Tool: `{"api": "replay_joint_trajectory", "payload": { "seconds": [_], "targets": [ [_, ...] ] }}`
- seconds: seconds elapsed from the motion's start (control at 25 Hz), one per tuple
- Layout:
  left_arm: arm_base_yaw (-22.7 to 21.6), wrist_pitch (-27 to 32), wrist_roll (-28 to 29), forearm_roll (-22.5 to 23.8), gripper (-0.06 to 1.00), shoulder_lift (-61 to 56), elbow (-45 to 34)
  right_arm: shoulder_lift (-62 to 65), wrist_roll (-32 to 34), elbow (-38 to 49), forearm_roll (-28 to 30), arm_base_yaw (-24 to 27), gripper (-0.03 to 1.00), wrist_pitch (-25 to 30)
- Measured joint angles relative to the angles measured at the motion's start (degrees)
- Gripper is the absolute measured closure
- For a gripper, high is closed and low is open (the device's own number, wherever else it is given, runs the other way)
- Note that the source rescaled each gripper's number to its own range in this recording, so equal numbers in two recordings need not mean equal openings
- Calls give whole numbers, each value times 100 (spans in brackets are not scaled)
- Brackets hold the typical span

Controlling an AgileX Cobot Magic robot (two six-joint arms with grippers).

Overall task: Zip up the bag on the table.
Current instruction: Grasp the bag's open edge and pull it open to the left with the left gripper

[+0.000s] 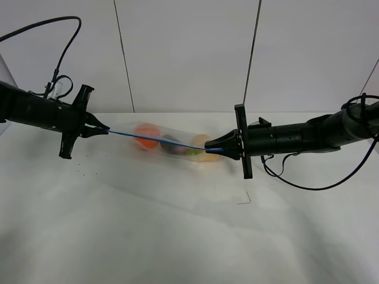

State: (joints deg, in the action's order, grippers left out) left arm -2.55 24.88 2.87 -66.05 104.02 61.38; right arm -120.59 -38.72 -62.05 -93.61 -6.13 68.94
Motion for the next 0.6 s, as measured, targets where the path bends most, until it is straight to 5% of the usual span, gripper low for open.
{"api": "replay_joint_trajectory", "payload": {
  "seconds": [0.36,0.56,0.6],
  "targets": [
    [-37,8,-199,26,90,0,0,0,0,0,18,0,97,0],
    [-84,-122,-506,41,17,0,0,0,0,0,72,0,97,0],
    [-95,-168,-603,41,9,0,0,0,0,0,84,0,97,0]
  ]
}}
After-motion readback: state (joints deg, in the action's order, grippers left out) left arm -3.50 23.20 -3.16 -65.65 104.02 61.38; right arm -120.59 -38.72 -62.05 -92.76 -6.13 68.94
